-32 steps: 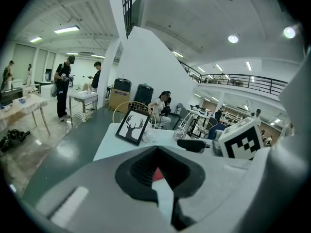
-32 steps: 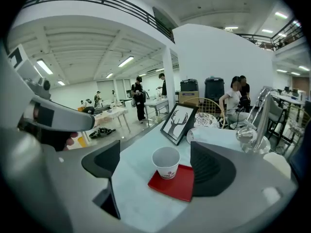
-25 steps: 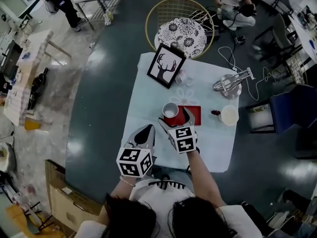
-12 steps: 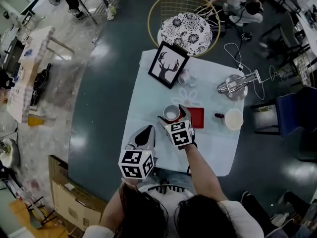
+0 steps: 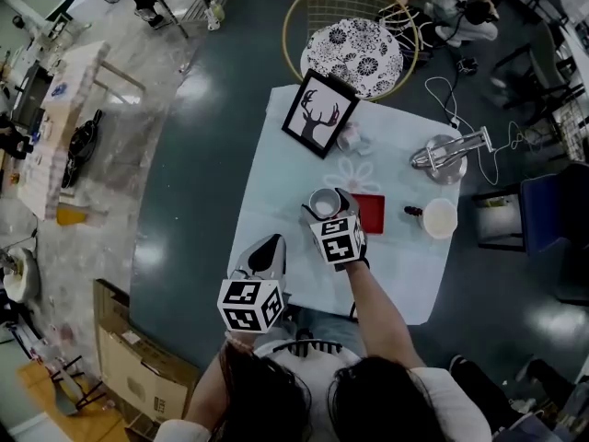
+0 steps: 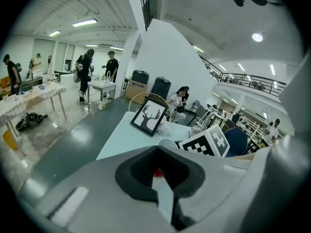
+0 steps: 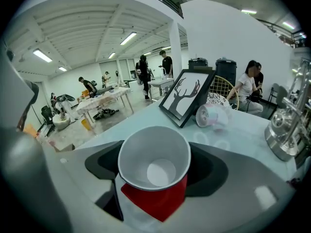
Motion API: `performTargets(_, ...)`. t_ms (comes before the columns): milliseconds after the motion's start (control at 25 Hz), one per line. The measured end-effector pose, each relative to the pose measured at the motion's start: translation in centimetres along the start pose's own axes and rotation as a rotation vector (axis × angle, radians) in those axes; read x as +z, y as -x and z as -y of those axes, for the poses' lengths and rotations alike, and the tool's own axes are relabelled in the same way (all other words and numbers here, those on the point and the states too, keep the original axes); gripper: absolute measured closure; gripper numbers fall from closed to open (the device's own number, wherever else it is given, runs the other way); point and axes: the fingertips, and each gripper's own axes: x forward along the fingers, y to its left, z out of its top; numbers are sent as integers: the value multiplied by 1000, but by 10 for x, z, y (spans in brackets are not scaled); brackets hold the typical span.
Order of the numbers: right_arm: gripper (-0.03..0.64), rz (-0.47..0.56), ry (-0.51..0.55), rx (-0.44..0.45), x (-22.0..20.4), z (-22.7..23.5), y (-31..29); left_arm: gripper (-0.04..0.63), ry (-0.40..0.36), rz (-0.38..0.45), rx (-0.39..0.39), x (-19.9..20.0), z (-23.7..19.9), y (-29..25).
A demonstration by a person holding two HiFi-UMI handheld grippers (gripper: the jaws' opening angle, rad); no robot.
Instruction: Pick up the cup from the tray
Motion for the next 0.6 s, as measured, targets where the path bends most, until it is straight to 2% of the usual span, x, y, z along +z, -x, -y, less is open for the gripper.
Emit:
performTargets(120,221,35,-4,-18,6,2,10,594,-1,2,-7,-3,4,-2)
performTargets(320,223,55,-28,-55,-4,18,40,595,-36,-1,-73,-5,28,-4)
performTargets(600,222,100,-89,-188,-42,61,107,595,-101,-34,-186,-20,76,-11)
